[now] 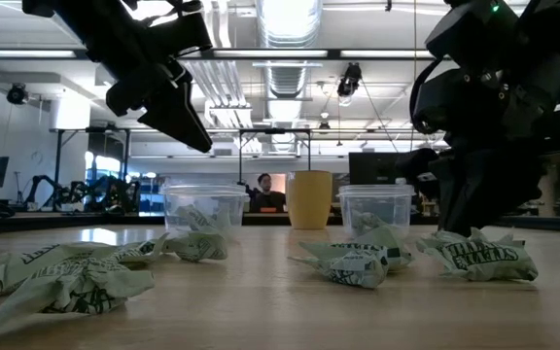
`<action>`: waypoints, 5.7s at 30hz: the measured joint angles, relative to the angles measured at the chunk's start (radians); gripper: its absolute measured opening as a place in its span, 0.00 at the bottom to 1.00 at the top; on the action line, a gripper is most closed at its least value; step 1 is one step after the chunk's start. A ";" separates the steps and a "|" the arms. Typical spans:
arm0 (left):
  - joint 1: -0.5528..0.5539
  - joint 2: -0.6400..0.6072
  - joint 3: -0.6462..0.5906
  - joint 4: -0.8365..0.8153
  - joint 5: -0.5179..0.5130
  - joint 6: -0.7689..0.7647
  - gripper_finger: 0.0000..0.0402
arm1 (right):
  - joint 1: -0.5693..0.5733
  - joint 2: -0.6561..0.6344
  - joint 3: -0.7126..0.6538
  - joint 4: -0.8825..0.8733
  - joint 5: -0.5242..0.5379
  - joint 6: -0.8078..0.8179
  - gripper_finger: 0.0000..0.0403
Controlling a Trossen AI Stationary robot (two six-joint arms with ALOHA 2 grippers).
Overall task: Pick and place items into bin
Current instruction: Put the green sweetener bag into the right transparent food container, then put the green sweetener bag into the left transparent food container
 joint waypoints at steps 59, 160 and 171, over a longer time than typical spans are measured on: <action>0.000 0.000 0.000 0.026 0.001 0.001 0.25 | -0.040 -0.222 -0.001 -0.075 0.737 -0.158 0.23; -0.452 0.112 -0.045 -0.246 0.429 -0.898 0.00 | -0.037 -0.354 -0.003 -0.135 0.725 -0.143 0.17; -0.319 0.048 0.007 -0.244 0.101 -0.505 0.00 | -0.037 -0.354 -0.003 -0.135 0.725 -0.146 0.17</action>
